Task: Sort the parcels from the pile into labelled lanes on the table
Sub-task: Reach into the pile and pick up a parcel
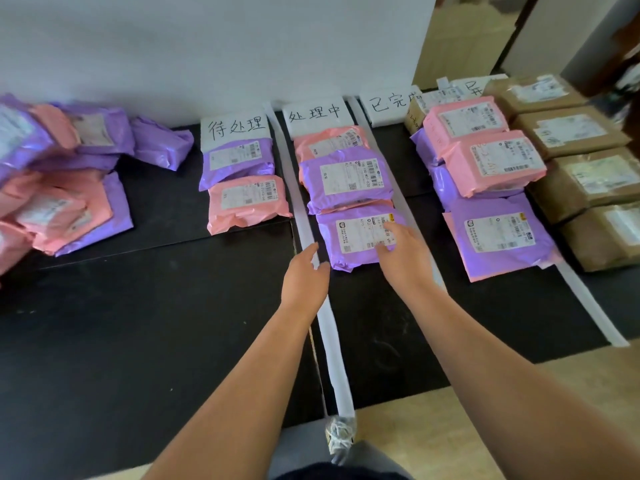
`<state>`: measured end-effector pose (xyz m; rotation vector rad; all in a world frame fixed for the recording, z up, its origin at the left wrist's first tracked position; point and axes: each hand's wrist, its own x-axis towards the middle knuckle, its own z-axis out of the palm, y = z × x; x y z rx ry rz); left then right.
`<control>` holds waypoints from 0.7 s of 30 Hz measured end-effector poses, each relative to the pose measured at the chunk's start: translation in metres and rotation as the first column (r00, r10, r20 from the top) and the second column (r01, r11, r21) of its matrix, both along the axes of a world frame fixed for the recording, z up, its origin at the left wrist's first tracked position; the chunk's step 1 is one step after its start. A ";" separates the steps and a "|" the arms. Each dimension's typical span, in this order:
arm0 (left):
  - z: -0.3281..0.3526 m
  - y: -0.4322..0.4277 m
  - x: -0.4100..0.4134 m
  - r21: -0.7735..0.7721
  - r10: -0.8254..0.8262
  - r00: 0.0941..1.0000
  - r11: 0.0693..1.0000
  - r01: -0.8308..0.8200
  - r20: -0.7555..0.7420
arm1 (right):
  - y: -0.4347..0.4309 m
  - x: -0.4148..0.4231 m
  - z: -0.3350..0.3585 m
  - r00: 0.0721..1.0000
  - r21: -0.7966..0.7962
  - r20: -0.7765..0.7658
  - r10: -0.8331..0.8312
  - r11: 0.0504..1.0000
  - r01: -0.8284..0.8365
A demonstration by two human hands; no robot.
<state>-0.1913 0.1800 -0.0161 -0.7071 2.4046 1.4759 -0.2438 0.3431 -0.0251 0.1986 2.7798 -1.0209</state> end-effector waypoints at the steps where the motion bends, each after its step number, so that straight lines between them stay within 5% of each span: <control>1: 0.003 -0.003 0.007 -0.005 0.018 1.000 1.000 -0.018 -0.008 | -0.005 0.006 0.003 1.000 -0.002 -0.017 0.018 1.000 -0.018; 21: 0.038 -0.214 0.107 -0.105 0.232 0.965 0.964 -0.245 -0.121 | -0.233 0.080 0.051 0.945 0.000 -0.091 0.313 0.949 -0.315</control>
